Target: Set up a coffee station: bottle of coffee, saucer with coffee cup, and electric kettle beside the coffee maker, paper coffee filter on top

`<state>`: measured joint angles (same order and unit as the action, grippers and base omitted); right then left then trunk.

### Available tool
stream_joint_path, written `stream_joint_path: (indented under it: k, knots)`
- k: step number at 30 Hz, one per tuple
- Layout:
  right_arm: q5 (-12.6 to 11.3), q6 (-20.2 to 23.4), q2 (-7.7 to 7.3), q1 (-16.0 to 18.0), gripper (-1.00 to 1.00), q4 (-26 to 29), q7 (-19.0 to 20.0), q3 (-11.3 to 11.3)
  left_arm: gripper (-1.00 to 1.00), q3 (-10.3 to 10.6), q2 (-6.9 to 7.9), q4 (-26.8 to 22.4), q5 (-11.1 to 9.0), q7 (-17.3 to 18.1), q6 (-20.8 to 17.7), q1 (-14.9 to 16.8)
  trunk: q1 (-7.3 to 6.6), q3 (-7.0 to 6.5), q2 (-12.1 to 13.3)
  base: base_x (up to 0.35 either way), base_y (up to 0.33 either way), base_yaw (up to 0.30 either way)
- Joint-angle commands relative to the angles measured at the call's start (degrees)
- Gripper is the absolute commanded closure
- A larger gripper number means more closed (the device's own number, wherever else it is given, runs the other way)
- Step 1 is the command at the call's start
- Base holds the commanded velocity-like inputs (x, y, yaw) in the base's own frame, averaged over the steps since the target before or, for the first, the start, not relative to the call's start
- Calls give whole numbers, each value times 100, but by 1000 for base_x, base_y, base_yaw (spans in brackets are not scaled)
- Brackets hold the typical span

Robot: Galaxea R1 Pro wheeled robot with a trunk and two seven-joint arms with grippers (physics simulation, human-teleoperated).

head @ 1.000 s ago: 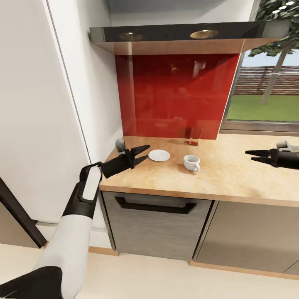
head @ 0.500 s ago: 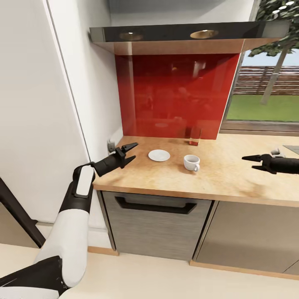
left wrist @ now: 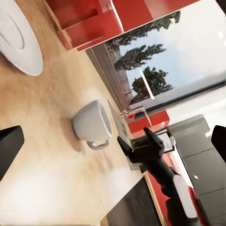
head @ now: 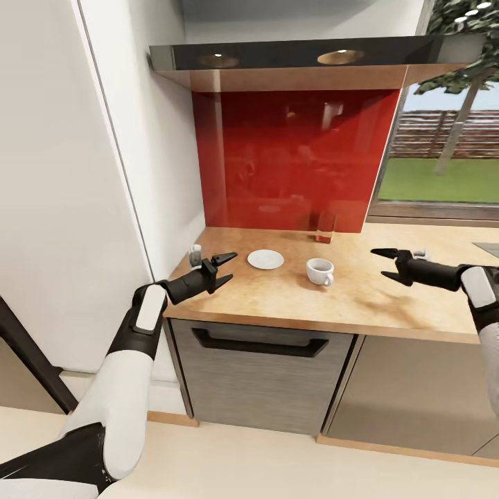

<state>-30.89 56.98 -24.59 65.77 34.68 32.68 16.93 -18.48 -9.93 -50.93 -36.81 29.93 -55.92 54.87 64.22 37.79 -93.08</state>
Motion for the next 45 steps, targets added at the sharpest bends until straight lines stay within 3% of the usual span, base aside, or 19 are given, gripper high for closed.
stream_joint_path:
  k: [1, 2, 5, 10, 21, 29, 45]
  knots:
    - [-191, 27, 26, 11, -100, 1, -177, 25, -100, -29, -7, 8, 33, 32, -30, 6, 0, 6, -3, 0, 0, 0]
    - [-597, 26, 87, 37, -100, 6, -561, 27, -100, -39, -7, 16, 33, 28, -28, 6, 0, 6, -3, 0, 0, 0]
    - [-1242, 24, 285, 93, -100, 22, -1243, 20, -100, -47, -7, 41, 34, 24, -26, 6, 0, 6, -3, 0, 0, 0]
    - [-1483, 24, 409, 113, -100, 35, -1517, 13, -100, -38, -7, 37, 35, 23, -25, 6, 0, 6, -3, 47, 0, 0]
    - [-1563, 22, 584, 120, -100, 31, -1605, -60, -100, -46, -7, 41, 38, 14, -29, 6, 0, 6, -3, 176, 0, 0]
    - [-1568, 35, 621, 120, -100, 30, -1586, -395, -100, -35, -7, 39, 41, 13, -33, 6, 0, 6, -3, 118, 0, 0]
    - [-1569, 41, 697, 120, -100, 30, -1323, -460, -100, -40, -7, 58, 42, 6, -33, 6, 0, 6, -3, 146, 0, 0]
